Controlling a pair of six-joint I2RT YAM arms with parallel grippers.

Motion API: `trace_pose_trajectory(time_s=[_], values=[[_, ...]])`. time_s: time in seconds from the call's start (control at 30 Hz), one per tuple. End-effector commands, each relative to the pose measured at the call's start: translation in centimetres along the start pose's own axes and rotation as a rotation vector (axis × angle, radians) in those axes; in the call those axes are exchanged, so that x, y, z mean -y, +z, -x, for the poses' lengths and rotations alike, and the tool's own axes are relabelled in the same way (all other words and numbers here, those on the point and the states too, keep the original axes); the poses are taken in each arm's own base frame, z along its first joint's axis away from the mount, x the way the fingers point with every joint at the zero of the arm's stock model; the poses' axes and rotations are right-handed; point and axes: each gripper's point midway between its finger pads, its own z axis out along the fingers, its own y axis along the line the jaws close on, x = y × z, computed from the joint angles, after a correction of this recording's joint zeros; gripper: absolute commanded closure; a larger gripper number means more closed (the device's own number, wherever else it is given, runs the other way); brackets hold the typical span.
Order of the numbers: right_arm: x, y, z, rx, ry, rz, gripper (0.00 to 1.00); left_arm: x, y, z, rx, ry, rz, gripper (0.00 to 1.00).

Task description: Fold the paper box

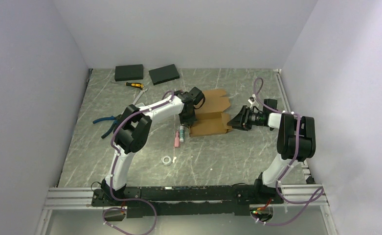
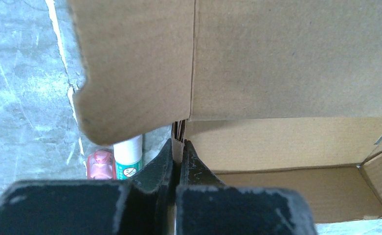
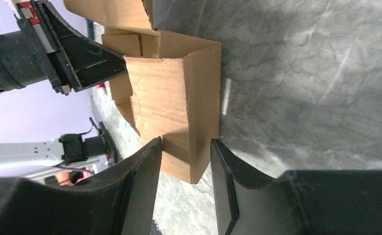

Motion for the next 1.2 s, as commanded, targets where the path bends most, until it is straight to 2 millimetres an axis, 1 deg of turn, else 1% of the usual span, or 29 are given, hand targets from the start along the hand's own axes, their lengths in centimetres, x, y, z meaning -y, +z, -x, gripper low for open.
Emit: trace_pose_trajectory(time_s=[0.0, 0.2, 0.4, 0.53, 0.67, 0.77, 0.83, 1.1, 1.13, 1.17], values=[[-0.9, 0.2, 0.0, -0.004, 0.001, 0.090, 0.55, 0.6, -0.3, 0.3, 0.008, -0.004, -0.022, 1.00], [-0.8, 0.3, 0.2, -0.005, -0.001, 0.090, 0.56, 0.6, -0.2, 0.3, 0.007, -0.004, -0.023, 1.00], [-2.2, 1.4, 0.0, -0.030, -0.106, 0.045, 0.55, 0.6, -0.2, 0.2, 0.003, -0.002, -0.023, 1.00], [-1.3, 1.6, 0.7, -0.006, -0.188, -0.113, 0.55, 0.6, -0.2, 0.2, 0.003, -0.006, -0.022, 1.00], [-1.3, 1.4, 1.6, 0.021, -0.270, -0.229, 0.59, 0.7, -0.3, 0.3, 0.005, -0.007, -0.025, 1.00], [-1.9, 2.2, 1.4, 0.007, -0.359, -0.303, 0.61, 0.8, -0.4, 0.3, 0.005, -0.010, -0.028, 1.00], [-1.9, 2.6, 1.3, -0.005, -0.400, -0.349, 0.63, 0.8, -0.4, 0.2, 0.002, -0.011, -0.031, 1.00], [-0.1, 3.8, 1.4, -0.050, -0.572, -0.605, 0.68, 1.5, -0.9, 0.1, -0.009, -0.035, -0.070, 1.00], [0.1, 3.9, 1.4, -0.057, -0.594, -0.629, 0.69, 1.6, -1.0, 0.1, -0.011, -0.039, -0.074, 1.00], [0.4, 3.9, 1.5, -0.063, -0.625, -0.654, 0.76, 1.6, -1.1, 0.0, -0.012, -0.041, -0.076, 1.00]])
